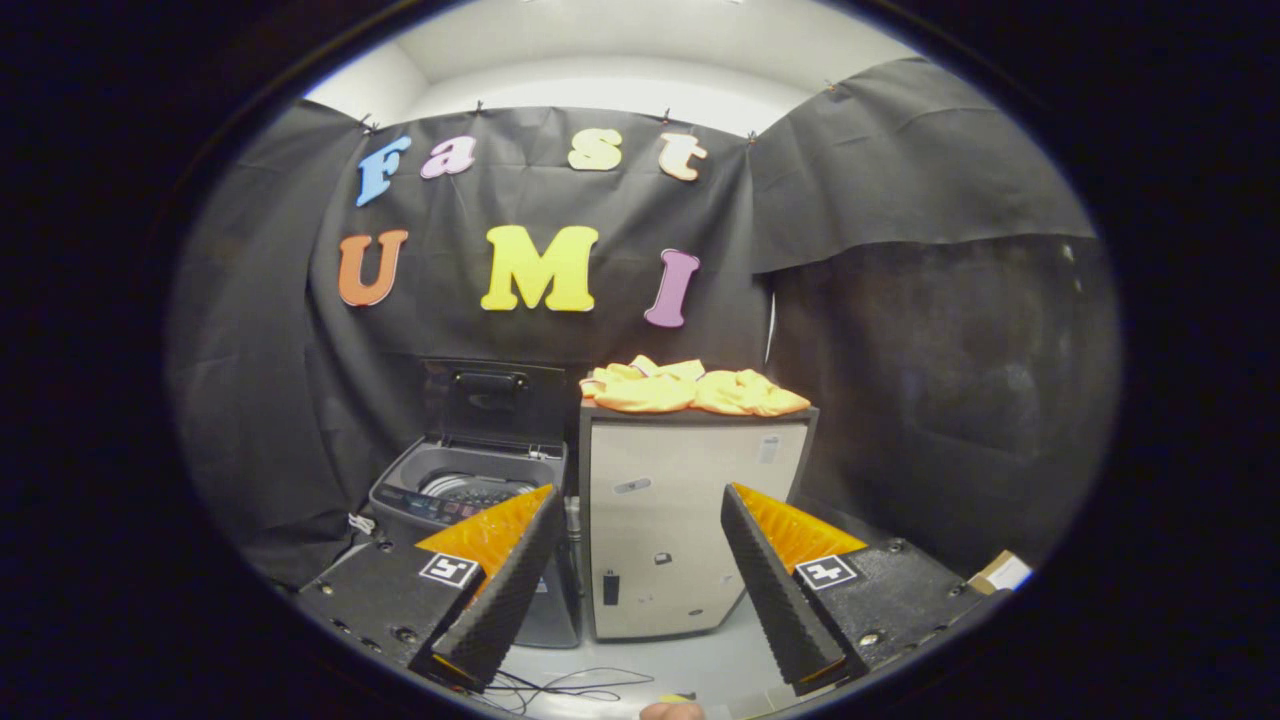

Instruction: Put the clothes into the washing machine and then close the washing machine lid.

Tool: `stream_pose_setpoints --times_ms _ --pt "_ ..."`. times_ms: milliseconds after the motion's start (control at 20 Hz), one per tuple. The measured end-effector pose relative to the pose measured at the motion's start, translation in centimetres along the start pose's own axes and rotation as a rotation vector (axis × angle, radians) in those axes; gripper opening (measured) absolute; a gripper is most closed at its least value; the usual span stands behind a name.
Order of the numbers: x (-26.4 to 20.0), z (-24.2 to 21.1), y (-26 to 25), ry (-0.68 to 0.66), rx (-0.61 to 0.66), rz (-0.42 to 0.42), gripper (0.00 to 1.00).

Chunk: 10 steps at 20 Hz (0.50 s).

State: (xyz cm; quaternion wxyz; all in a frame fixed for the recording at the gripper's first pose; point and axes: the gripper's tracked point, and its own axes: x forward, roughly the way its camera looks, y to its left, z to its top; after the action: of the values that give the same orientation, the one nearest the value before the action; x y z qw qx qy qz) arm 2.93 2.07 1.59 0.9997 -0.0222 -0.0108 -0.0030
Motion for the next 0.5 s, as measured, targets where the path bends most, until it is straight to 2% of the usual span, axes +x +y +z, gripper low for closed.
stream_pose_setpoints --times_ms 250,500 --pt "2.6 2.7 -1.0 -0.025 -0.026 -0.025 1.00" --pt "8.4 6.7 -3.3 -0.047 -0.071 -0.057 1.00"
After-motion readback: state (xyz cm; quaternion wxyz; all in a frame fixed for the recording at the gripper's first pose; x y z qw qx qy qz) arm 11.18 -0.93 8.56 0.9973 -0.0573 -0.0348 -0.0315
